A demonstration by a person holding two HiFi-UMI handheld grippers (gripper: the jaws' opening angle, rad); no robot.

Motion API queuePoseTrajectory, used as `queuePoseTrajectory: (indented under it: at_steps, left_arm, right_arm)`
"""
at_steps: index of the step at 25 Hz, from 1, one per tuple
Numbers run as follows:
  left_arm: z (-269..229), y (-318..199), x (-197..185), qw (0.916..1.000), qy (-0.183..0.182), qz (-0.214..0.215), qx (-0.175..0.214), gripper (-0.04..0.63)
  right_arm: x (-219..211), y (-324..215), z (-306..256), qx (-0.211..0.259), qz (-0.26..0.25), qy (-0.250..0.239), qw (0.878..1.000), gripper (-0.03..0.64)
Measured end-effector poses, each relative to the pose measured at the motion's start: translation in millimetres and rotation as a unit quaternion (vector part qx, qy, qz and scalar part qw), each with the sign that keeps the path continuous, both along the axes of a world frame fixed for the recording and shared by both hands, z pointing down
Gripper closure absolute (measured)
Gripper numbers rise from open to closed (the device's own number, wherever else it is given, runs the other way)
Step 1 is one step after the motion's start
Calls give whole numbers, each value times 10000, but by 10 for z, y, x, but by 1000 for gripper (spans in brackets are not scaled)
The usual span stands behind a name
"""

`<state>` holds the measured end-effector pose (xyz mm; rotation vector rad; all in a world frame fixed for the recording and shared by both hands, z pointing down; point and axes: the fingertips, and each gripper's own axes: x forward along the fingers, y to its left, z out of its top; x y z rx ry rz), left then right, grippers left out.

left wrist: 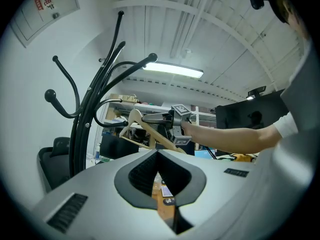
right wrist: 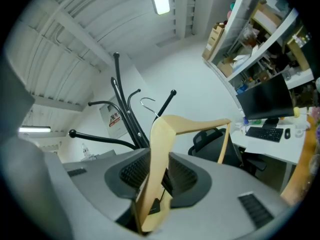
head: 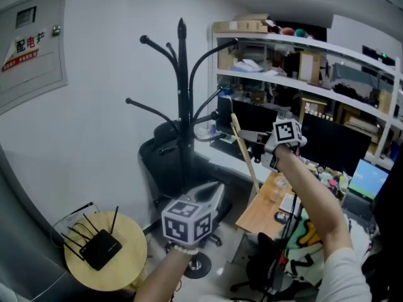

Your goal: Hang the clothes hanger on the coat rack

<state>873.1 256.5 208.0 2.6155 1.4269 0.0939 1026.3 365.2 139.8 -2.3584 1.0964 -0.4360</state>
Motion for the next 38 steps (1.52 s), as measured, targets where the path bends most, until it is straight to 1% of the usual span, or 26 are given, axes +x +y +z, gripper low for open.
queuePoseTrajectory:
  at_steps: [3, 11, 15, 18, 21, 26, 31, 35, 38]
  left_arm:
    - [46, 91, 100, 10000, -43, 0, 73, 603]
    - [92, 185, 388, 9995, -84, -279, 152, 603]
    - [102, 228, 531, 9990, -117, -432, 81, 603]
    - [118, 276, 624, 9984, -103, -540, 102, 603]
    - [143, 299, 716, 9978, -103, -650, 95, 603]
    - [252, 337, 849, 9964, -233, -812, 111, 603]
    - [359, 368, 930, 9951, -342, -913, 169, 603]
    - [364, 344, 960, 9943, -358, -994, 136, 603]
    - [363, 328, 962, 9938, -375, -1045, 111, 603]
  right_arm:
    - [135, 47, -86, 134, -120, 100, 9998, 488]
    - [516, 45, -158, 42, -465, 232, 9986, 488]
    - [697, 34, -163, 64, -690, 265, 9972, 488]
    - [821, 23, -96, 93, -849, 220, 9961, 488]
    - [933, 15, -44, 222, -1027, 150, 9944, 488]
    - [1130, 9, 91, 414, -1219, 19, 9917, 488]
    - [1200, -14, 203, 606, -1490, -32, 9870, 486]
    - [1131, -134, 238, 708, -1757, -50, 9819, 486]
    - [1049, -254, 274, 700, -2027, -15, 9767, 486]
